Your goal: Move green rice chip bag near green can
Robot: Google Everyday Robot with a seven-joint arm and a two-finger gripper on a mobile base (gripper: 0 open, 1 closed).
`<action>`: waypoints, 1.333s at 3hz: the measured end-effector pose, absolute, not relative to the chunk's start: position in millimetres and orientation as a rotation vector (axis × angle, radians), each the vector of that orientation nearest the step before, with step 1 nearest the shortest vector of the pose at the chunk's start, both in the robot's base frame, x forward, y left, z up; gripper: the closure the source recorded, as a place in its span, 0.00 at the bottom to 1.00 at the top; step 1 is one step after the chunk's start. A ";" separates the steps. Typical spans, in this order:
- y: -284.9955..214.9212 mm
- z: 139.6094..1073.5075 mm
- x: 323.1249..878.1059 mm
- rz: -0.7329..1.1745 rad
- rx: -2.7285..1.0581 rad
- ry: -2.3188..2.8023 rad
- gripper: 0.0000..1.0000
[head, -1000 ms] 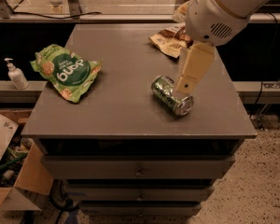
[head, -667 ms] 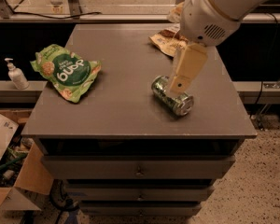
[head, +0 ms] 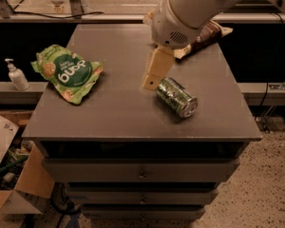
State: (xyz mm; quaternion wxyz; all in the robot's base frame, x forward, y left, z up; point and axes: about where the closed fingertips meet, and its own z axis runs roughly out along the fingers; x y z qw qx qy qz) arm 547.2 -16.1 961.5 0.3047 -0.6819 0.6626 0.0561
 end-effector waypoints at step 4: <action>128.1 900.9 635.9 0.204 -1.838 1.729 0.00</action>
Offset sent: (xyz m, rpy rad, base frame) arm 0.0868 0.1131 -0.0439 0.0292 -0.0342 0.0260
